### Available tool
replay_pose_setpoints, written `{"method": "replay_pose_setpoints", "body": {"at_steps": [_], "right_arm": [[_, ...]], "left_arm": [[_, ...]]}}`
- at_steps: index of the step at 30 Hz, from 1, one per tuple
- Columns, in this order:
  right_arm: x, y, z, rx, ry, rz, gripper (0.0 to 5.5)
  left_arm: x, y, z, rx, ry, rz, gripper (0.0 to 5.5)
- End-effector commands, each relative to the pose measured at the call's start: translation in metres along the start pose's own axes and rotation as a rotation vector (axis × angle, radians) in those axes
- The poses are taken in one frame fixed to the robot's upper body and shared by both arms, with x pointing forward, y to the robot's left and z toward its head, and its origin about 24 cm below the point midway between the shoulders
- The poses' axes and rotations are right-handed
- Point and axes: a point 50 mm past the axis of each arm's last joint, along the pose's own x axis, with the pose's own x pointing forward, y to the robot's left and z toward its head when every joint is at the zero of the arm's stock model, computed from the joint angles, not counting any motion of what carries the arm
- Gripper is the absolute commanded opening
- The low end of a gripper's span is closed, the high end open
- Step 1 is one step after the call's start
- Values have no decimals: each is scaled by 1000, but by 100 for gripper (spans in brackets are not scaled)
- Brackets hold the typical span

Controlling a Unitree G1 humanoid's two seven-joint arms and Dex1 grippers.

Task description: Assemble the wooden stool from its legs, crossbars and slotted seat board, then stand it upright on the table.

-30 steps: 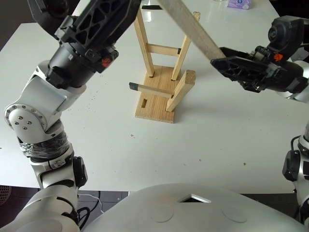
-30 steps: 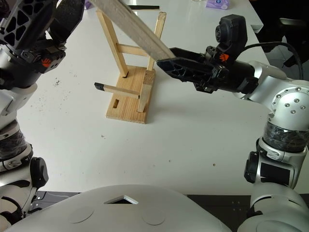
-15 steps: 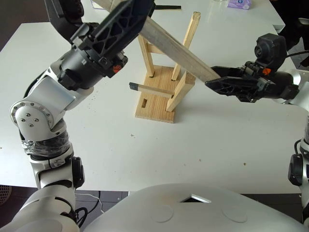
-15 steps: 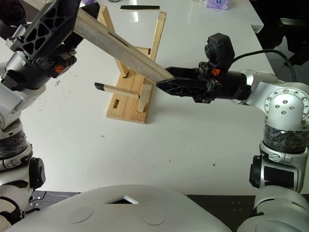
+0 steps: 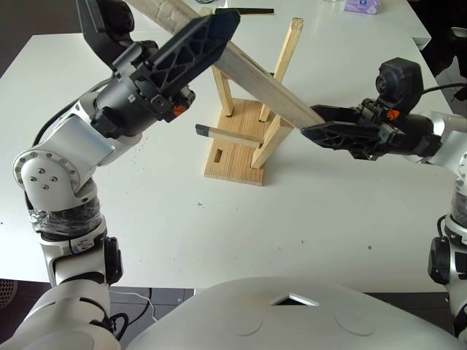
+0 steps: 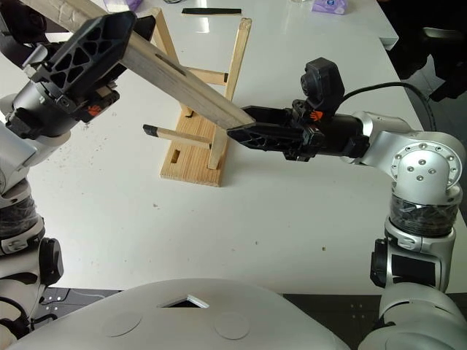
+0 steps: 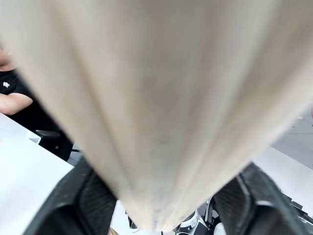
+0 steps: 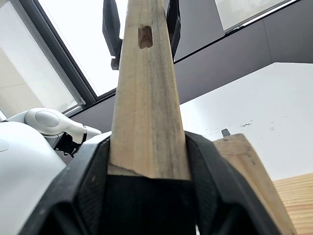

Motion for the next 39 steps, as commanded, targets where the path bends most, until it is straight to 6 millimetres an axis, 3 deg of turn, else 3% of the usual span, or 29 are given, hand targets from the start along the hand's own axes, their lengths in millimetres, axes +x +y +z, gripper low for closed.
{"method": "replay_pose_setpoints", "body": {"at_steps": [1, 14, 15, 23, 27, 31, 35, 39], "right_arm": [[1, 2, 1, -11, -28, -3, 204], [-6, -2, 3, -23, -33, -78, 204], [-5, -4, 3, -35, -37, -89, 241], [-2, -11, 10, -82, -79, -136, 358], [-5, -14, 19, -107, -118, -150, 360], [-11, -20, 23, -160, -160, -218, 360], [-19, -25, 17, -183, -162, -289, 360], [-23, -32, 10, -207, -169, -362, 360]], "left_arm": [[-1, 1, -1, 2, 16, 6, 218], [-5, 1, 8, 75, -24, 26, 210], [-5, 2, 9, 82, -32, 29, 210], [-12, 4, 29, 229, -67, 74, 208], [-23, 6, 55, 391, -76, 146, 206], [-53, 8, 82, 608, -6, 321, 206], [-97, 15, 100, 733, 33, 553, 206], [-142, 42, 74, 658, 151, 733, 206]]}}
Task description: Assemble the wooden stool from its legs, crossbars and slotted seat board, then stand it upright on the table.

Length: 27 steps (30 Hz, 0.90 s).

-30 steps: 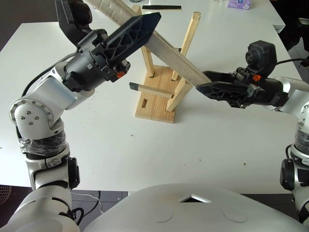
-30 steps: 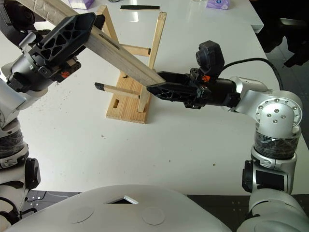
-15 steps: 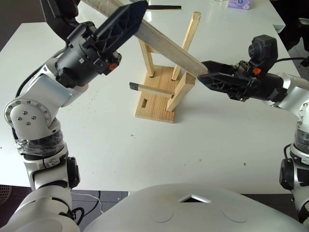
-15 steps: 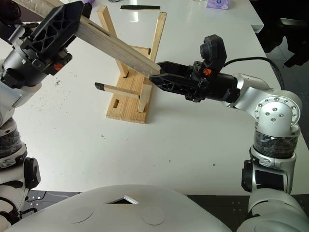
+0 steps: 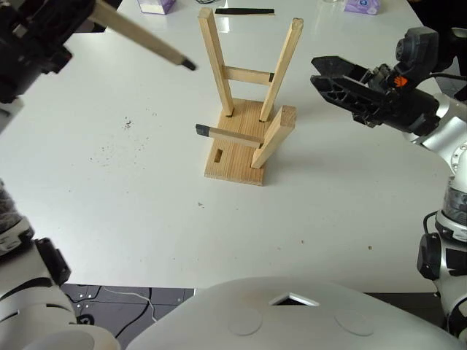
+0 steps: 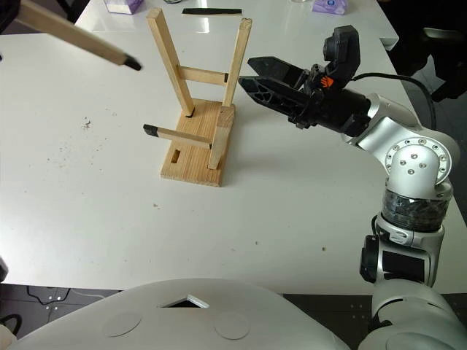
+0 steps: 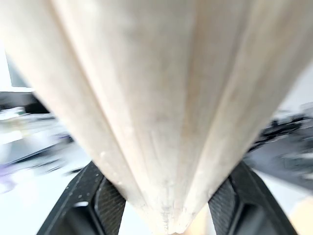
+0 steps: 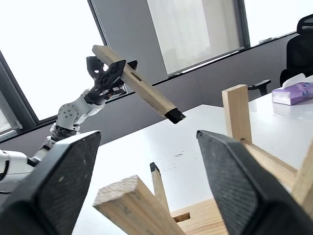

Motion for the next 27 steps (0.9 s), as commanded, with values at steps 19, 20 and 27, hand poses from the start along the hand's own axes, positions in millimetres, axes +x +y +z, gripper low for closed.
{"method": "replay_pose_setpoints", "body": {"at_steps": [19, 20, 27], "right_arm": [[5, -21, -33, -37, 11, -147, 360], [5, -21, -33, -34, 6, -151, 360], [-8, -25, -31, -57, -10, -221, 360]], "left_arm": [[-16, -69, -134, -307, 397, -207, 205], [-13, -74, -133, -315, 387, -225, 205], [13, -75, -99, -175, 293, -322, 205]]}}
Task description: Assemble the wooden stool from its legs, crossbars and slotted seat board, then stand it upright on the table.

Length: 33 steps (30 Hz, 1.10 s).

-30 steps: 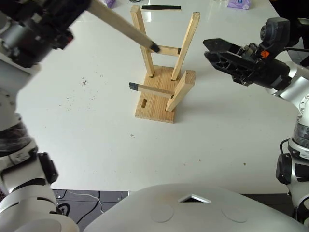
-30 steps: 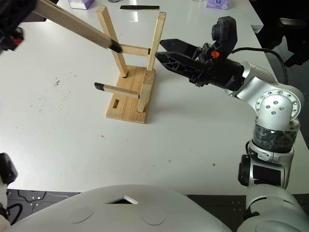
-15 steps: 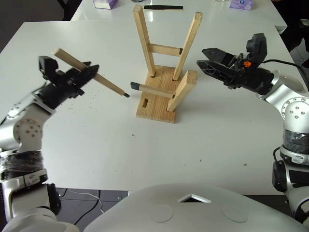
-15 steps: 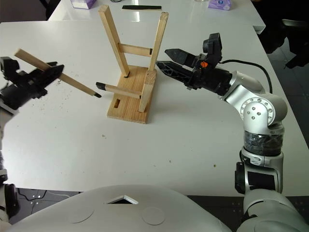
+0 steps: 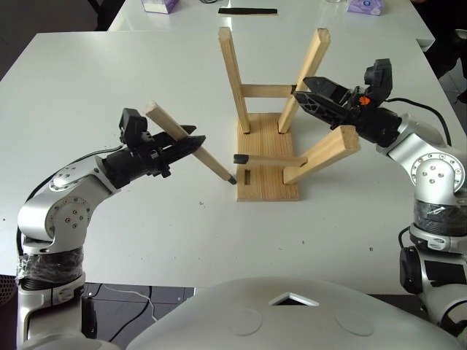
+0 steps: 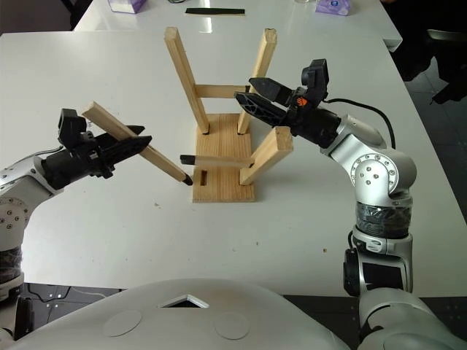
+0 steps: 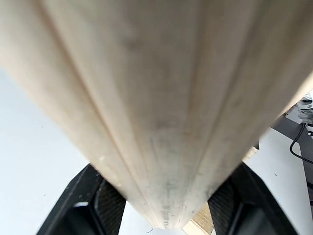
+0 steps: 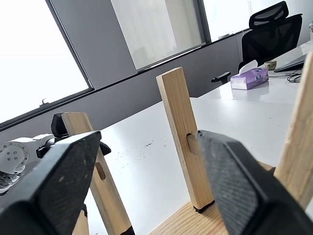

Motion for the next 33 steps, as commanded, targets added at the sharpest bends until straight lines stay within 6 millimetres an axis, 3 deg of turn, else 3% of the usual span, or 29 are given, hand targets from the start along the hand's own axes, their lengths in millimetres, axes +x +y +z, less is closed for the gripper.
{"method": "replay_pose_setpoints", "body": {"at_steps": [1, 5, 11, 24, 30, 33], "right_arm": [[-16, -7, 13, -48, -35, -73, 360], [-29, -9, 30, -64, -62, -65, 360], [-36, -26, 42, -100, -54, -128, 360], [-36, -43, 35, -85, -3, -157, 360], [-33, -47, 40, -96, -10, -152, 360], [-34, -46, 38, -95, -10, -153, 360]], "left_arm": [[9, -2, 35, 154, -35, -63, 205], [19, -14, 45, 222, -24, -191, 205], [24, -24, 26, 271, 83, -306, 205], [34, -18, 5, 291, 57, -299, 205], [27, -5, -14, 328, 181, -279, 205], [25, 2, -12, 362, 222, -297, 205]]}}
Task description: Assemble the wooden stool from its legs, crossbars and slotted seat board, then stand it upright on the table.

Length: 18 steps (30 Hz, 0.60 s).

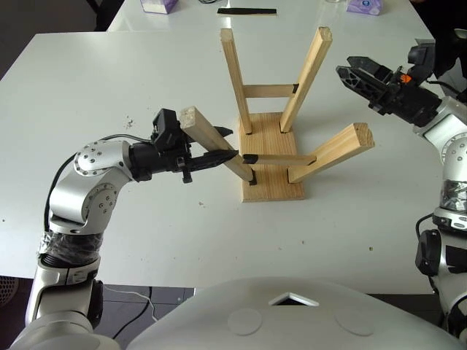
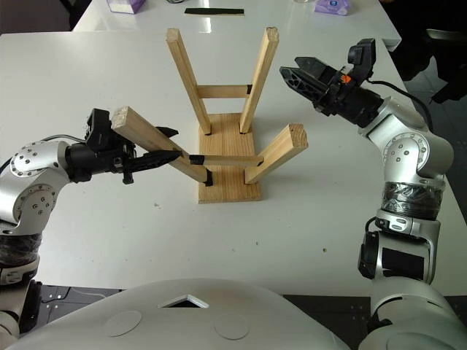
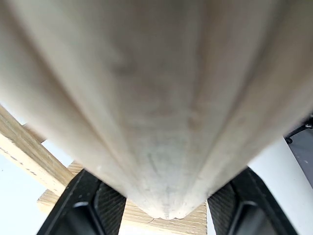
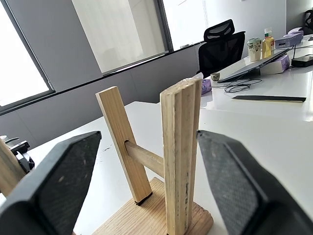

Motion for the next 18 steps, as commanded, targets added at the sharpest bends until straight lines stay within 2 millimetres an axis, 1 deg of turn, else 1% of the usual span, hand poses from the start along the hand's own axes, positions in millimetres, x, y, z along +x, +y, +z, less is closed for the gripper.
{"method": "replay_pose_setpoints", "body": {"at_steps": [1, 6, 8, 11, 13, 15, 18], "right_arm": [[2, 1, 1, -14, 0, 5, 360], [5, 6, -11, 10, -3, 5, 360], [5, 8, -16, 24, -6, 1, 360], [6, 11, -24, 42, 3, -5, 360], [7, 11, -24, 43, -5, -13, 360], [8, 16, -22, 38, -34, -7, 360], [15, 28, -22, 37, -81, 6, 360]], "left_arm": [[-13, 10, -17, -12, 190, 9, 205], [-13, 25, -13, 7, 219, -50, 205], [-14, 29, -15, 14, 253, -72, 205], [-18, 30, -22, 21, 319, -97, 205], [-18, 32, -21, 23, 323, -86, 205], [-18, 35, -19, 27, 321, -83, 205], [-18, 37, -16, 32, 319, -67, 205]]}}
